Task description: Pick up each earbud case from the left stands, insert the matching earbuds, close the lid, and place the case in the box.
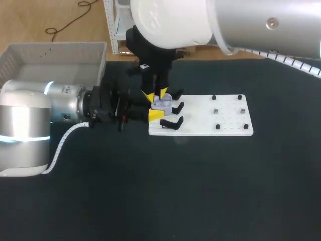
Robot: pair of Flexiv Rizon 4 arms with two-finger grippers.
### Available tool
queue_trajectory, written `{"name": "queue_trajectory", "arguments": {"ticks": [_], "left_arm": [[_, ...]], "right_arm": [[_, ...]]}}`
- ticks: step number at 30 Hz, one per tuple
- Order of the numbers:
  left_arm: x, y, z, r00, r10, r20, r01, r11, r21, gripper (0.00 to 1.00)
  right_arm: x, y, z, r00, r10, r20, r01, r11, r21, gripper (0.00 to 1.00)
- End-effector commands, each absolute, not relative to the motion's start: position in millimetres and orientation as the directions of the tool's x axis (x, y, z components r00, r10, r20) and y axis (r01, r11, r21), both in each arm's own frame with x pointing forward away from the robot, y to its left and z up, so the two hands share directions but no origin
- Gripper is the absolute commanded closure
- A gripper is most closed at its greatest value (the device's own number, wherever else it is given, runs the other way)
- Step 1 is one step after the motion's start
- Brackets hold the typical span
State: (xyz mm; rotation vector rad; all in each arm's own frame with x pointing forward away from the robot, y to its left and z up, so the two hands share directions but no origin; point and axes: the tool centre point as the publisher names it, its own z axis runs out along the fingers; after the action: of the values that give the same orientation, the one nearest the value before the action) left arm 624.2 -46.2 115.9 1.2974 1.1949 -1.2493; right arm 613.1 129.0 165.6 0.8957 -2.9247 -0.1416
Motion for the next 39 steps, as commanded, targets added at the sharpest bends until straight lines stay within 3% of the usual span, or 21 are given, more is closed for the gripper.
{"name": "queue_trajectory", "arguments": {"ticks": [1,39], "left_arm": [[623,-46,116,0.005,0.037,-0.999,0.997,-0.077,0.002,1.0],[623,-46,116,0.005,0.037,-0.999,0.997,-0.077,0.002,1.0]], "right_arm": [[611,126,164,-0.829,-0.558,0.043,-0.551,0.827,0.113,1.0],[621,122,154,-0.844,-0.536,0.038,-0.531,0.843,0.09,1.0]]}}
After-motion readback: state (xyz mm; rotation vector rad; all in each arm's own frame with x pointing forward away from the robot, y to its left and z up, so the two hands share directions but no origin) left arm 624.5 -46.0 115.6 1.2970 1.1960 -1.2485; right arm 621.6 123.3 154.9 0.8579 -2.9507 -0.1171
